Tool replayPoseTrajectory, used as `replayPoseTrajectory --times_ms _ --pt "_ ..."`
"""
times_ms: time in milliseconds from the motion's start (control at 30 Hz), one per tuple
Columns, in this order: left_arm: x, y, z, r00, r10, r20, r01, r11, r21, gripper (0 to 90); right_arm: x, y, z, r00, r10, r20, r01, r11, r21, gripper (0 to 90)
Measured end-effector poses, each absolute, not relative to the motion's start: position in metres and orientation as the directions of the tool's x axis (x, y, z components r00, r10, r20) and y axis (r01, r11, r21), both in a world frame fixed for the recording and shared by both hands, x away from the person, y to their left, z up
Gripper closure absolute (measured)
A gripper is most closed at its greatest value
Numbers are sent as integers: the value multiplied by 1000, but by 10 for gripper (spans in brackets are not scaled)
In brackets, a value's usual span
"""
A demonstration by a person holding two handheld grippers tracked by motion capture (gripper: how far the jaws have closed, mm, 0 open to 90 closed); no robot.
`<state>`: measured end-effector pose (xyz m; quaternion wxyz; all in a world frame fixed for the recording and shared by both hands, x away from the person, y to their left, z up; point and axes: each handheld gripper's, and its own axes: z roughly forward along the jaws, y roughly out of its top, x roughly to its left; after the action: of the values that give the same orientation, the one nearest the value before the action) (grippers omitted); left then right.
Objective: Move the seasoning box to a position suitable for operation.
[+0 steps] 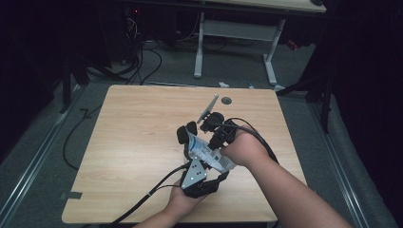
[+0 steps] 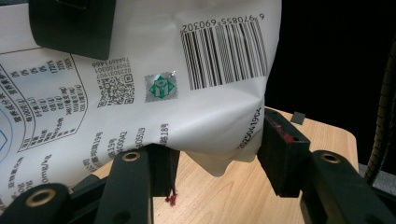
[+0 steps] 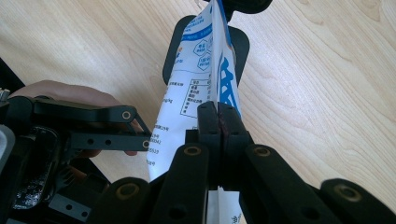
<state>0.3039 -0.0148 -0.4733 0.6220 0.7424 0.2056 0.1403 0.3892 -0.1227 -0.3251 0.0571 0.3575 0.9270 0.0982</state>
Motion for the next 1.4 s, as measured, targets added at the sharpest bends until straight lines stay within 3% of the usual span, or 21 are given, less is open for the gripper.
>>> replayPoseTrajectory --times_ms 1400 --pt "308 -21 -470 876 478 -60 136 -126 983 524 392 -129 -323 -729 683 -38 658 715 235 899"
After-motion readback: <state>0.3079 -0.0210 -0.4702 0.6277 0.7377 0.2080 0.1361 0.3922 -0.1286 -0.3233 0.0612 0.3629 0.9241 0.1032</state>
